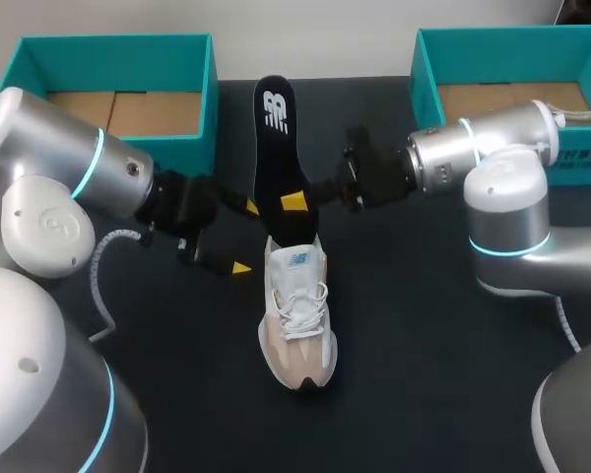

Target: Take the shoe out of the shoebox, open the shoe tongue, remove and reinsert the insole, then place the shoe into the shoebox

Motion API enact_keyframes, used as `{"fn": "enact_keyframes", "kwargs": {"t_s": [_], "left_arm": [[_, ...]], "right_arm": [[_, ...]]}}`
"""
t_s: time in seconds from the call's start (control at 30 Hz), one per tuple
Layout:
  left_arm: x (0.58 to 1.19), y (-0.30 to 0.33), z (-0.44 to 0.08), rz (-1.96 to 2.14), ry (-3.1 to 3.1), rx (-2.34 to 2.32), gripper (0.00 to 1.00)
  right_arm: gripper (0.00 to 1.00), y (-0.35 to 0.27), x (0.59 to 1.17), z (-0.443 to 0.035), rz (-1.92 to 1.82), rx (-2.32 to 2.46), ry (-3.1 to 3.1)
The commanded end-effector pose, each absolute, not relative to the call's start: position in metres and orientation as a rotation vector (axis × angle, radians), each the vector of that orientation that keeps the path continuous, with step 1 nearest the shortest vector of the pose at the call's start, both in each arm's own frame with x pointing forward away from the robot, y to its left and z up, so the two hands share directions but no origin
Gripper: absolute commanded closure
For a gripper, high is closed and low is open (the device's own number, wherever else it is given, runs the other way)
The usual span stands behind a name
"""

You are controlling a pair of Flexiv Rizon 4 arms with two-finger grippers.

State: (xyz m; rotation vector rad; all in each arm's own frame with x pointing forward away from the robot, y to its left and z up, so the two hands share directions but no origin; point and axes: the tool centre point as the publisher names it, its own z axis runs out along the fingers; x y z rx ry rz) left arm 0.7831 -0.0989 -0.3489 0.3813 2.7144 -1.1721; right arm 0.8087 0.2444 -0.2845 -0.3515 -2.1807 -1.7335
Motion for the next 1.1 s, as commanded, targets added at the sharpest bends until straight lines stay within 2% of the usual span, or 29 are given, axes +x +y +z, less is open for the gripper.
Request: {"fn": "enact_keyframes", "kwargs": {"t_s": [0.03, 0.7, 1.1], "left_arm": [[0.782, -0.099, -0.348, -1.165, 2.718, 0.381, 0.0], [0.782, -0.099, -0.348, -1.165, 2.718, 0.381, 0.0], [0.782, -0.099, -0.348, -1.165, 2.718, 0.381, 0.0]], "right_arm": [[1.0, 0.247, 0.805, -0.285, -1.734, -0.377, -2.203], [1.0, 0.25, 0.795, -0.323, -1.774, -0.36, -2.201], [1.0, 0.244, 0.769, -0.339, -1.682, -0.5, -2.127]]}}
